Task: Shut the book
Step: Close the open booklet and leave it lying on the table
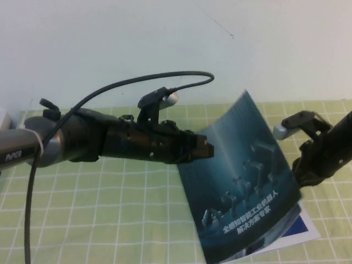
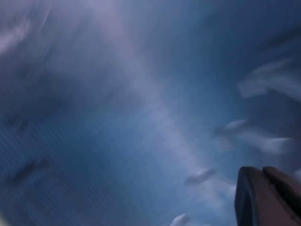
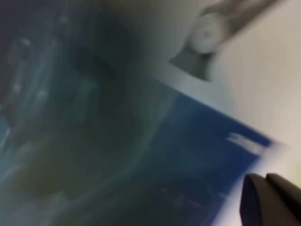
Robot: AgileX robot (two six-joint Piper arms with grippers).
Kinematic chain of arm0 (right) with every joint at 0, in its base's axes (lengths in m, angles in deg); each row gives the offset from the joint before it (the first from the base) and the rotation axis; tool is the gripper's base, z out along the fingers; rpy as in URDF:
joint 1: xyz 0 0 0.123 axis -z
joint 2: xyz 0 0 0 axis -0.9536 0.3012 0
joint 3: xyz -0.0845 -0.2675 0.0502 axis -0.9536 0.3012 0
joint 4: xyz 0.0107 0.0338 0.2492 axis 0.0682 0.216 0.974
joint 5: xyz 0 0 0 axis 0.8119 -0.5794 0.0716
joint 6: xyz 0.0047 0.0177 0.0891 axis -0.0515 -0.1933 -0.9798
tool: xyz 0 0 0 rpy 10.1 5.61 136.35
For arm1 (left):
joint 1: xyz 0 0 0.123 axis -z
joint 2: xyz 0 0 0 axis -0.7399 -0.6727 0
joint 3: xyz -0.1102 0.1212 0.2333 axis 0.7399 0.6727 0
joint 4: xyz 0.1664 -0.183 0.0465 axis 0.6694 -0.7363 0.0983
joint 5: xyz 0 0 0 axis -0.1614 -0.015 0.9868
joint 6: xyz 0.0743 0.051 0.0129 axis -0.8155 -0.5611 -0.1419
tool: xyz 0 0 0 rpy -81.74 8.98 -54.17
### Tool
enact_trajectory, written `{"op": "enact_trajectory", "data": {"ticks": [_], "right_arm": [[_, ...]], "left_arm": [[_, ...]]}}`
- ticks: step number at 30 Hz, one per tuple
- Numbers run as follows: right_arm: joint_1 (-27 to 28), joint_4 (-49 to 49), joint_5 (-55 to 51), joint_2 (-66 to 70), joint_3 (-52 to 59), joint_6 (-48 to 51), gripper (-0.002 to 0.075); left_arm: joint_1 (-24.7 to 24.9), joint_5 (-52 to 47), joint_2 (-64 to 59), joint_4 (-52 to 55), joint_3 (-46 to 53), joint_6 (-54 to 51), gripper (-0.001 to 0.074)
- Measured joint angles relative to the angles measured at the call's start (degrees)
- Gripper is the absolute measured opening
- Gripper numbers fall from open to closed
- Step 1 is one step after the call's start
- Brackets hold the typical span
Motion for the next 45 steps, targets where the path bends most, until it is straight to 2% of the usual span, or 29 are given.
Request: {"op": "enact_trajectory", "data": {"ticks": [2,4,8,10,16,20,23,28,32,36,39,45], "right_arm": [[-0.1,-8.1,-1.5,-3.1,-2.5,-5.4,-0.0001],[-0.1,-17.3,-3.2,-7.8,-5.8,-11.6,-0.0001],[-0.1,-31.8,-5.9,-15.9,-9.9,-21.0,-0.0001],[-0.1,-36.7,-6.7,-20.6,-10.2,-24.5,-0.0001],[-0.1,-39.1,-7.3,-34.6,-5.7,-28.2,-0.0001],[-0.1,-39.1,-5.9,-45.5,3.3,-28.6,-0.0001],[-0.1,-38.9,-4.1,-53.8,12.1,-29.6,-0.0001],[-0.1,-35.4,0.2,-68.8,27.7,-30.4,-0.0001],[-0.1,-31.3,5.1,-81.5,37.5,-30.7,-0.0001],[-0.1,-29.6,6.7,-90.0,43.4,-30.9,-0.0001],[-0.1,-29.1,4.2,-93.8,46.0,-30.9,-0.0001],[-0.1,-28.8,0.5,-95.8,47.2,-31.0,-0.0001]], "left_arm": [[0.0,-0.2,0.8,1.6,-1.7,0.2,-0.0003],[0.0,0.5,2.6,8.0,-2.7,3.0,-0.0003],[0.0,2.2,8.1,28.4,-3.3,14.5,-0.0003],[0.0,2.3,11.5,43.6,-3.3,24.5,-0.0003],[0.1,-1.1,23.3,89.1,-0.7,61.6,-0.0003],[0.1,0.3,33.1,106.4,6.6,74.6,-0.0003],[-0.1,5.6,42.8,111.7,14.3,79.0,-0.0003],[-0.1,18.8,57.3,113.4,28.7,81.7,-0.0003],[-0.1,25.8,65.6,114.0,36.3,82.0,-0.0003],[-0.1,26.8,68.0,114.2,39.5,82.1,-0.0003],[-0.1,26.8,68.1,114.2,40.2,83.2,-0.0003],[-0.1,27.0,68.1,113.9,40.8,84.8,-0.0003]]}}
